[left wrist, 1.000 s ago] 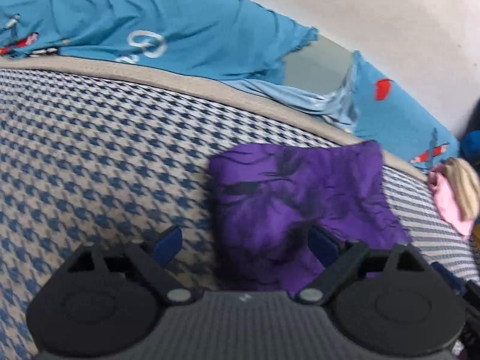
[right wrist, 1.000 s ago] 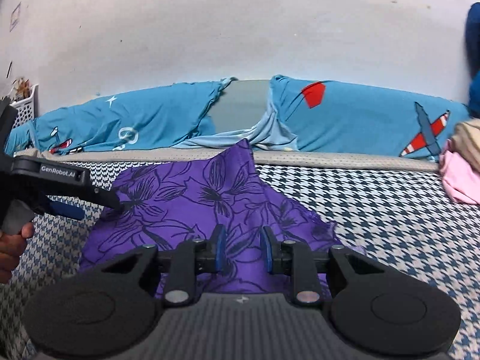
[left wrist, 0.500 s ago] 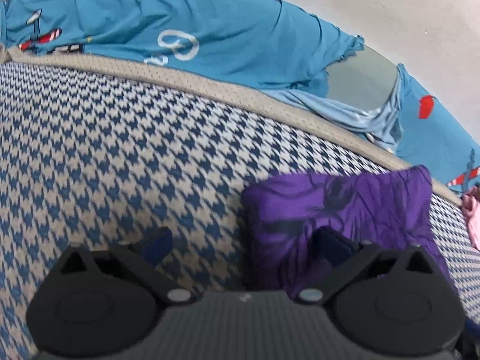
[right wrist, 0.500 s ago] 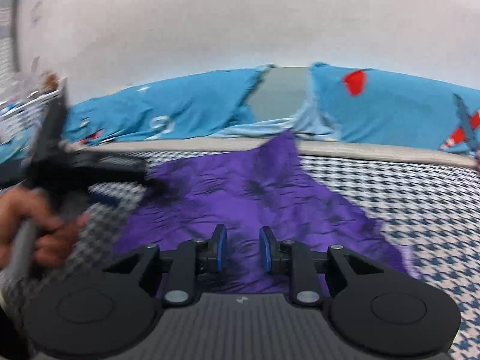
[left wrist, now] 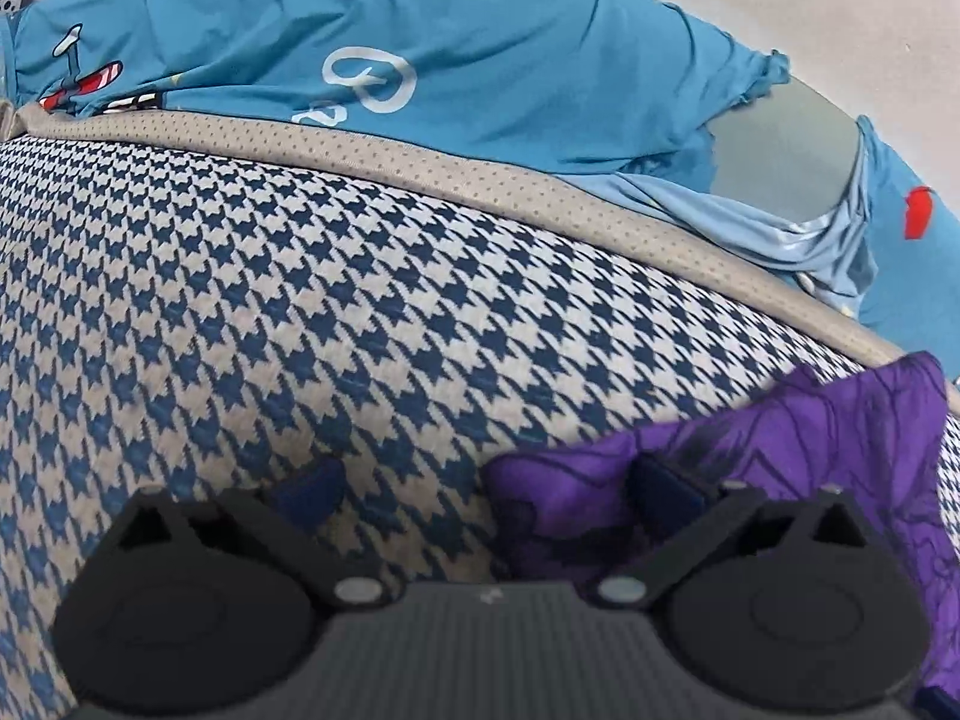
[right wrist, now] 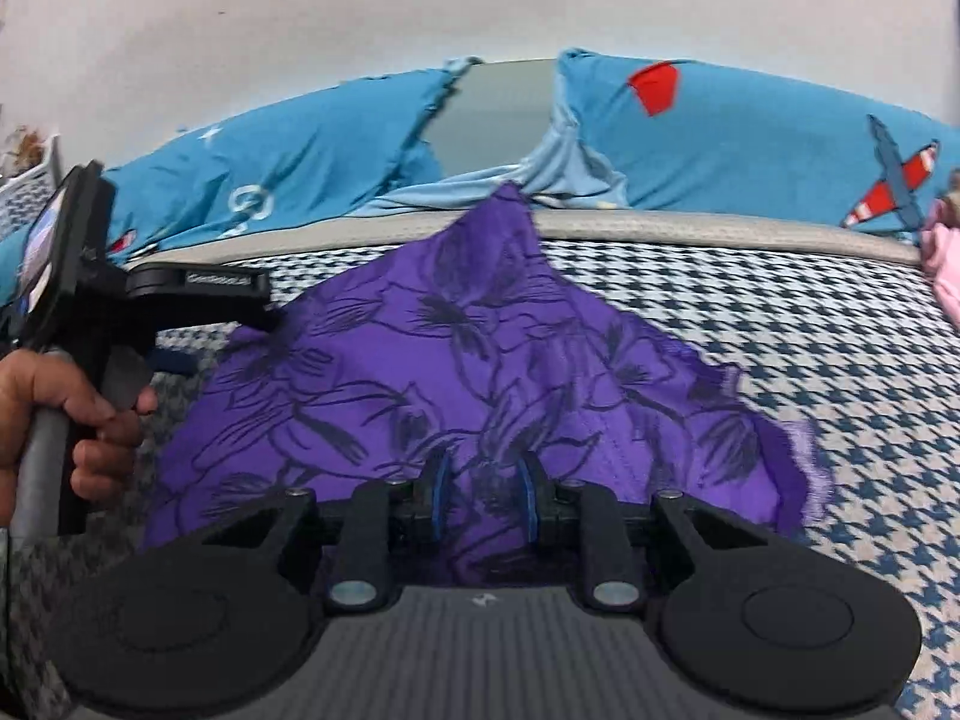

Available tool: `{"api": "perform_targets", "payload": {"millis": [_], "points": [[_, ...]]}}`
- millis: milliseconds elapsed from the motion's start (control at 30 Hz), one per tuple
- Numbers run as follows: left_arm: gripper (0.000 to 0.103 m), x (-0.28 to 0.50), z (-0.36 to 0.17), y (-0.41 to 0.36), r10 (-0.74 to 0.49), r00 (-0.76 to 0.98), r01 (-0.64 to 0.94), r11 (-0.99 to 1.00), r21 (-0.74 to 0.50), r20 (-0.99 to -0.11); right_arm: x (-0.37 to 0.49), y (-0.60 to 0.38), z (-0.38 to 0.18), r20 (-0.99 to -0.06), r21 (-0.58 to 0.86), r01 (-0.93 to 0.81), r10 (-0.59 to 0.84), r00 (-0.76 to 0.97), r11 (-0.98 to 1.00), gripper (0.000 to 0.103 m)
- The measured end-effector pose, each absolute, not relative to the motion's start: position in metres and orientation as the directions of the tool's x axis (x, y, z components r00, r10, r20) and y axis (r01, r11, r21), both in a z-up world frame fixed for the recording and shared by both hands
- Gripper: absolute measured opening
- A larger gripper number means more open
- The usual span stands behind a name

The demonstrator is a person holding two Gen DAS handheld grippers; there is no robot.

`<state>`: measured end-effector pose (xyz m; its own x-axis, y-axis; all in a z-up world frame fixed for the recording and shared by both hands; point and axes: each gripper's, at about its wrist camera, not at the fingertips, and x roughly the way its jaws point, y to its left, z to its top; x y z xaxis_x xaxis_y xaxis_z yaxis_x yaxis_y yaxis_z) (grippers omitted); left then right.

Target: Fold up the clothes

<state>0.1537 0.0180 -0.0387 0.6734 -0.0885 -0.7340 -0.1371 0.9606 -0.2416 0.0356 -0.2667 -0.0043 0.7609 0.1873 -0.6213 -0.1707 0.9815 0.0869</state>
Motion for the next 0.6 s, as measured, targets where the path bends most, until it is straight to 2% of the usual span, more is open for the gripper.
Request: {"api": "perform_targets", "payload": {"millis": [233, 600], "points": [[0.103, 0.157, -0.038, 0.024, -0.091, 0.669, -0.155, 0.954, -0.258, -0.738, 0.032, -0.28, 0.011, -0.566, 0.16, -0.128, 0.197, 0.801, 0.979, 0.021], [0.103, 0.131, -0.023, 0.022, -0.138, 0.631, -0.116, 0.956, -0.268, -0.764, 0.025, -0.265, 0.018, -0.551, 0.193, -0.242, 0.309, 0.775, 0.951, 0.022]]}}
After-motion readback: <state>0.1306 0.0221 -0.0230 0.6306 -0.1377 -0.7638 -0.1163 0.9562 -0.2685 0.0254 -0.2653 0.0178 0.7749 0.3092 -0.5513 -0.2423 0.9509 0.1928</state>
